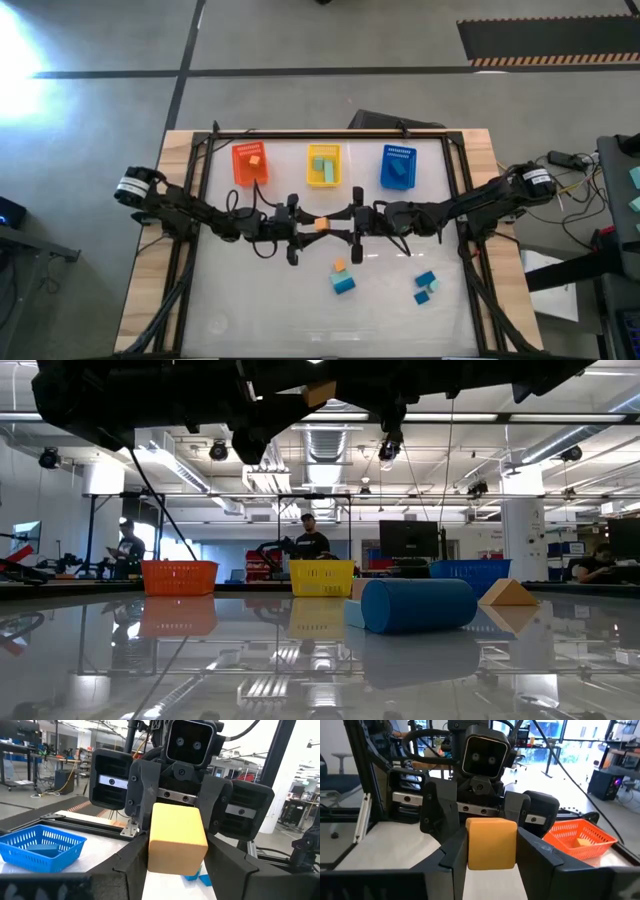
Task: Sort & place blocks by color
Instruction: Put the yellow block into the orange bin
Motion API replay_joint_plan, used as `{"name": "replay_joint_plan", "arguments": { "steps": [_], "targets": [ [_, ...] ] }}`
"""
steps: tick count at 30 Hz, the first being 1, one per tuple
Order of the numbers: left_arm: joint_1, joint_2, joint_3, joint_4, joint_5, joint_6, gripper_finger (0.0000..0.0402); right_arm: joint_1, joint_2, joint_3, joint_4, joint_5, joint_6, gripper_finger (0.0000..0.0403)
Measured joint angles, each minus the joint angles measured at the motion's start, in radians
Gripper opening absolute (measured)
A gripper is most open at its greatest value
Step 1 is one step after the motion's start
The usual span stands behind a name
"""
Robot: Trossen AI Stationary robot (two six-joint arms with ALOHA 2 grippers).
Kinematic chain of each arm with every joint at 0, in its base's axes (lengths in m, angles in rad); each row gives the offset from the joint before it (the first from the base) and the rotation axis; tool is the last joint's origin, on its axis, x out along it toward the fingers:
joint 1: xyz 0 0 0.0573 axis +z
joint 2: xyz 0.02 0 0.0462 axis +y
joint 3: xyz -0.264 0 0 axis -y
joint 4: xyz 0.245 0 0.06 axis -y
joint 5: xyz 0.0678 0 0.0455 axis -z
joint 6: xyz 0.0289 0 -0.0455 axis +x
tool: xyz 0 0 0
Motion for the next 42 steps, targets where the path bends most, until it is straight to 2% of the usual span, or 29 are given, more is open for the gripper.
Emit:
{"name": "replay_joint_plan", "arguments": {
  "steps": [3,7,12,18,26,32,36,38,42],
  "targets": [
    [0.000,0.000,0.000,0.000,0.001,0.000,0.0160,0.000,-0.003,0.001,-0.005,0.000,0.042,0.0140],
    [-0.001,-0.001,-0.002,-0.001,0.003,0.001,0.0161,0.000,-0.006,0.028,-0.074,-0.005,0.089,0.0175],
    [-0.002,-0.001,-0.002,-0.004,0.008,0.002,0.0161,0.000,-0.006,0.045,-0.122,-0.006,0.094,0.0222],
    [-0.001,-0.001,-0.003,-0.001,0.005,0.002,0.0161,-0.001,-0.037,0.046,-0.158,-0.001,0.095,0.0258],
    [-0.001,-0.002,-0.003,0.002,0.002,0.003,0.0162,0.000,-0.073,0.046,-0.217,-0.005,0.113,0.0283],
    [0.000,-0.002,-0.007,-0.020,-0.007,0.000,0.0162,0.001,-0.083,0.046,-0.281,-0.015,0.114,0.0283],
    [0.001,-0.026,-0.015,-0.224,-0.015,-0.066,0.0162,0.001,-0.137,0.046,-0.440,-0.008,0.169,0.0277],
    [0.001,-0.035,-0.001,-0.389,-0.051,-0.124,0.0162,0.001,-0.169,0.047,-0.544,-0.001,0.221,0.0272],
    [0.001,-0.032,0.051,-0.655,-0.057,-0.177,0.0162,0.001,-0.204,0.047,-0.751,0.001,0.347,0.0260]
  ]
}}
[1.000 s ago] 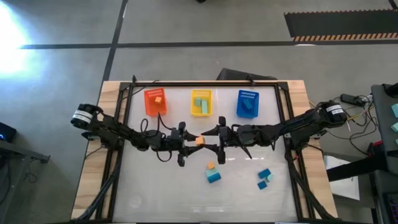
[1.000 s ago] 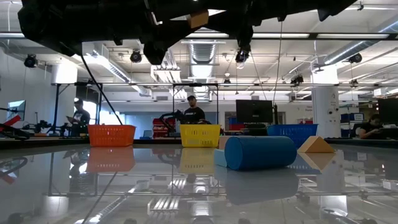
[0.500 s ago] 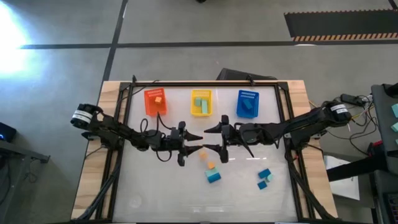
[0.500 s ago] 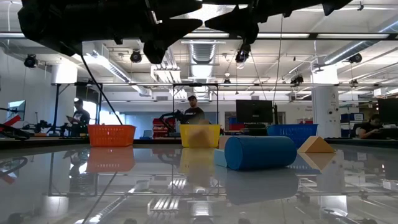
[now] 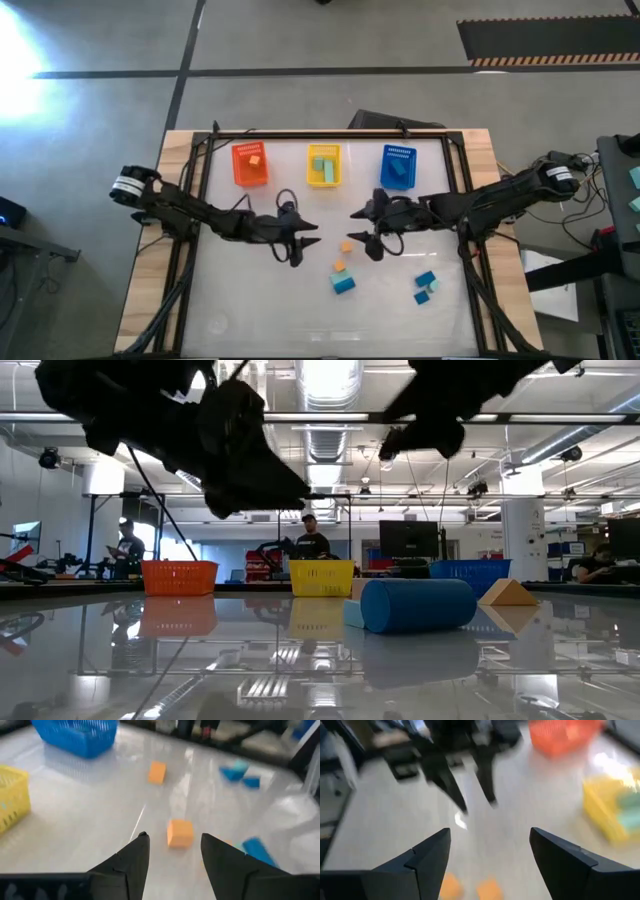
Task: Sort & place blocks by color
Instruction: Put the yellow block into the orange bin
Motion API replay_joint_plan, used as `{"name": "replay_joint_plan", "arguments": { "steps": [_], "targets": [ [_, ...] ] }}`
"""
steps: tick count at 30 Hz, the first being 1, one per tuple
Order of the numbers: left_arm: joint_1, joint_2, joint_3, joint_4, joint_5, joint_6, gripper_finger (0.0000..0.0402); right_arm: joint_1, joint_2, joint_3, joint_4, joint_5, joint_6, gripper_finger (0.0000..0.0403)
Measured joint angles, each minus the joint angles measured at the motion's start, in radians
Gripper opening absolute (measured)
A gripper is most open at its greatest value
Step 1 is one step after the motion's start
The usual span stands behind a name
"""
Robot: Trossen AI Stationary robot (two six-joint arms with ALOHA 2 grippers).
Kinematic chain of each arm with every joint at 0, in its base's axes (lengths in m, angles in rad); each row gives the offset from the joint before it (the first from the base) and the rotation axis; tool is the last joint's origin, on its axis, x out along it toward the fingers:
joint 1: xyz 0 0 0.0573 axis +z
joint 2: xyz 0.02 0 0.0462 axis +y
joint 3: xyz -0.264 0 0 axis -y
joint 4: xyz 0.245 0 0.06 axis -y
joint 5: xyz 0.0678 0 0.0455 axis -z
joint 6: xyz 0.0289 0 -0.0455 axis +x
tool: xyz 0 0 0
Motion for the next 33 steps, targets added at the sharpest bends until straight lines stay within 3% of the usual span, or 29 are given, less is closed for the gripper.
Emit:
{"name": "replay_joint_plan", "arguments": {
  "steps": [3,7,22,29,33],
  "targets": [
    [-0.001,0.017,0.036,-0.076,0.000,-0.002,0.0162,0.000,0.000,0.000,-0.156,0.000,0.057,0.0251],
    [0.002,0.061,0.088,-0.004,0.002,0.047,0.0162,0.001,0.004,-0.002,-0.275,0.000,0.133,0.0245],
    [0.005,0.357,0.330,0.006,0.028,0.184,0.0162,0.042,0.004,-0.008,-0.294,-0.001,0.180,0.0247],
    [0.007,0.396,0.336,-0.005,0.055,0.178,0.0164,0.042,0.004,-0.008,-0.298,-0.002,0.179,0.0247],
    [0.007,0.397,0.334,-0.020,0.069,0.157,0.0195,0.042,0.004,-0.008,-0.298,-0.001,0.179,0.0247]
  ]
}}
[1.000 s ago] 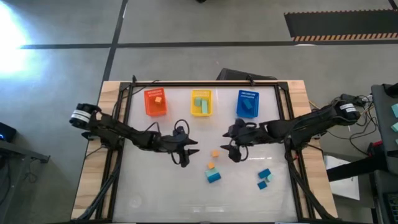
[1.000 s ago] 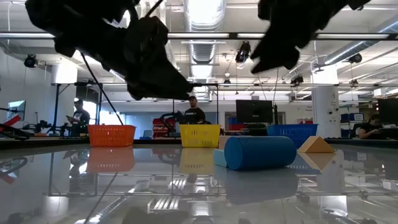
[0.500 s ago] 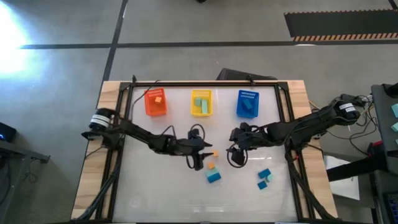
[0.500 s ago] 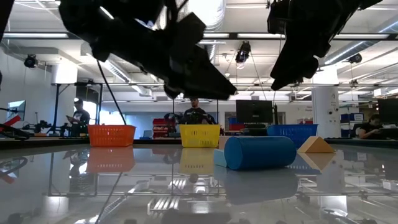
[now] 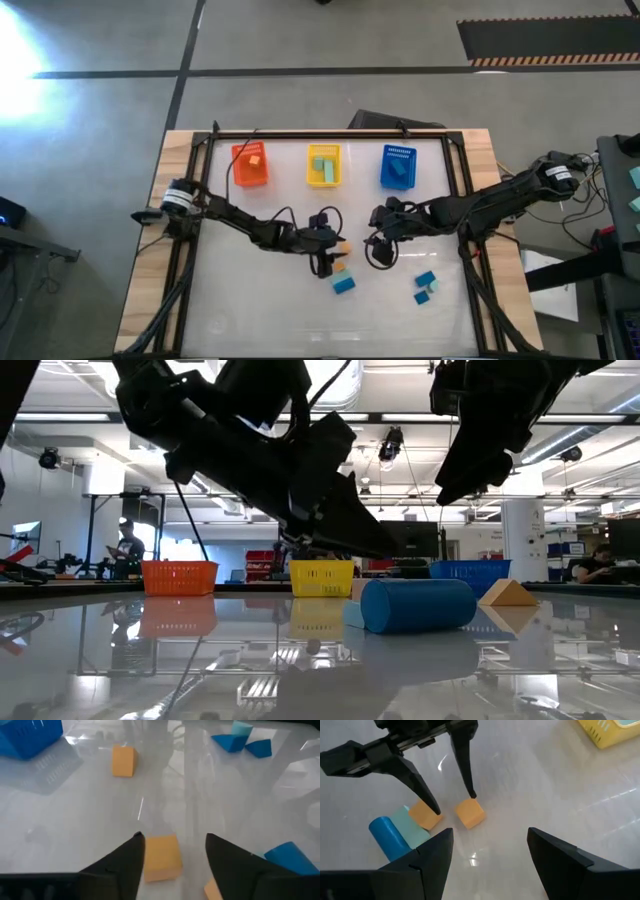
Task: Sort & place blocks by color
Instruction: Put the yellow block into the orange bin
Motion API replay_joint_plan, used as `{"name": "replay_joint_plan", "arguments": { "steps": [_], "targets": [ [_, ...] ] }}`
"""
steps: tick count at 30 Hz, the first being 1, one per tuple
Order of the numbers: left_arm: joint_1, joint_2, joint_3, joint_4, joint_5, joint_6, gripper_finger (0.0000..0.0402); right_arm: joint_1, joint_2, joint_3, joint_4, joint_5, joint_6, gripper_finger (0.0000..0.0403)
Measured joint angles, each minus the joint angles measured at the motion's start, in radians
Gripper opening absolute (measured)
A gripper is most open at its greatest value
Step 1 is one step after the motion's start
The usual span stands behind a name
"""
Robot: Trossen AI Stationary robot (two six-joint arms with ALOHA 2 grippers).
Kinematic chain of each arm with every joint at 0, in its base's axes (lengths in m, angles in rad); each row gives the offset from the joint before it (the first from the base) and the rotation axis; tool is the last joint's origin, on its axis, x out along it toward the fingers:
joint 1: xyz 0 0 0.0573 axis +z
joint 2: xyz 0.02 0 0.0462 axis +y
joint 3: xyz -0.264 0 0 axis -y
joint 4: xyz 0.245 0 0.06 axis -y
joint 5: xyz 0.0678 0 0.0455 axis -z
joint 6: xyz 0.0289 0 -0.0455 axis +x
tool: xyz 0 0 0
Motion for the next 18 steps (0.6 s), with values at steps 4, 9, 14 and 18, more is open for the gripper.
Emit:
{"name": "replay_joint_plan", "arguments": {
  "steps": [4,9,14,18],
  "targets": [
    [0.005,0.001,0.001,-0.003,0.001,-0.003,0.0255,0.000,0.000,0.000,0.000,0.000,0.000,0.0247],
    [0.013,0.023,0.007,0.014,-0.021,0.030,0.0297,0.000,0.000,0.000,0.000,0.001,0.007,0.0247],
    [0.023,0.043,0.008,0.055,-0.036,0.028,0.0294,0.000,0.000,0.000,-0.001,0.001,0.015,0.0247],
    [0.024,0.065,0.010,0.063,-0.035,0.023,0.0290,0.000,0.000,0.000,-0.005,0.001,0.025,0.0247]
  ]
}}
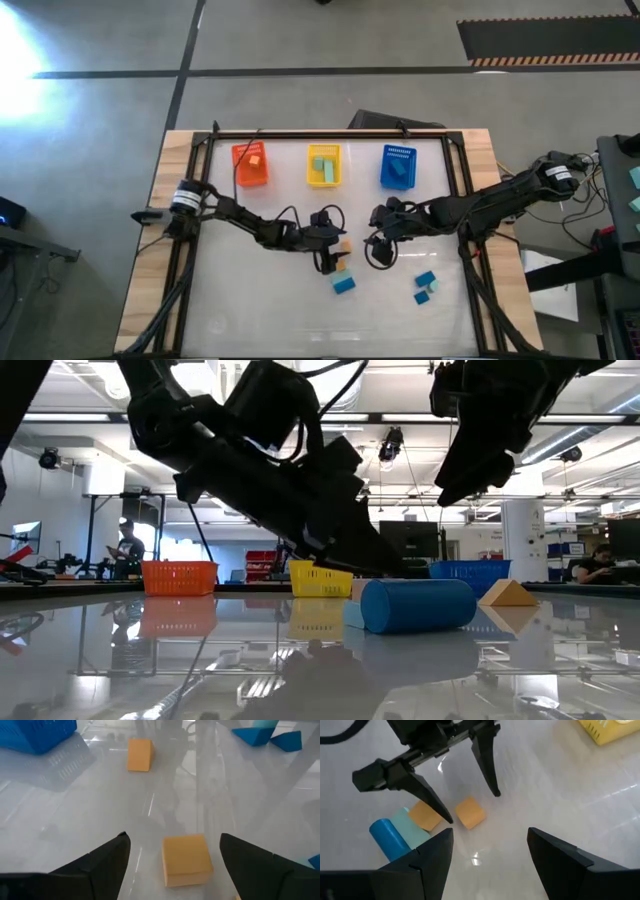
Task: Sort & place blocks by color
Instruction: Put the yellow block into the orange bin
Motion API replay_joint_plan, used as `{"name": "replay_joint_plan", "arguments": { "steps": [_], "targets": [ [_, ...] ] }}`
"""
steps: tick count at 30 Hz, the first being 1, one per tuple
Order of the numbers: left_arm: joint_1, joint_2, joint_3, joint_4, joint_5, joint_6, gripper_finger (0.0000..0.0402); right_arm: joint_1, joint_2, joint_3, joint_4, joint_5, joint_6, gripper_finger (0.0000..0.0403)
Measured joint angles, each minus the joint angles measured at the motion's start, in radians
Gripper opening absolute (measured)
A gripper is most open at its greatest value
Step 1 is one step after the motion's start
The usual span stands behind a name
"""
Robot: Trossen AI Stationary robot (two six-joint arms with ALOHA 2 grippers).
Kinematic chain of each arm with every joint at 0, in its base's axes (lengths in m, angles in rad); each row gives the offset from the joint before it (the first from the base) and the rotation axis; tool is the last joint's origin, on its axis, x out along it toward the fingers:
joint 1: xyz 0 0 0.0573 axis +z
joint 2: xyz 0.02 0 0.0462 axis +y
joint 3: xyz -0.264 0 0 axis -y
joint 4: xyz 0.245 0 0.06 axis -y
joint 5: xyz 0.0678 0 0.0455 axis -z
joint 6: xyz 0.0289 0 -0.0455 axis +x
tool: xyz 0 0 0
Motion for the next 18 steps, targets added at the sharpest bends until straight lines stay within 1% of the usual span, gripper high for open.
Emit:
{"name": "replay_joint_plan", "arguments": {
  "steps": [7,13,16,18],
  "targets": [
    [0.007,0.038,0.007,0.005,0.017,-0.028,0.0290,0.000,0.000,-0.001,-0.013,0.001,0.015,0.0247],
    [0.012,0.043,0.006,-0.009,0.022,-0.053,0.0289,0.000,0.000,-0.001,-0.011,0.002,0.039,0.0247],
    [0.012,0.040,0.005,-0.031,0.016,-0.046,0.0281,0.000,0.000,-0.001,-0.011,0.002,0.044,0.0247],
    [0.012,0.036,0.005,-0.048,-0.003,-0.045,0.0269,0.000,0.000,-0.001,-0.011,0.003,0.044,0.0247]
  ]
}}
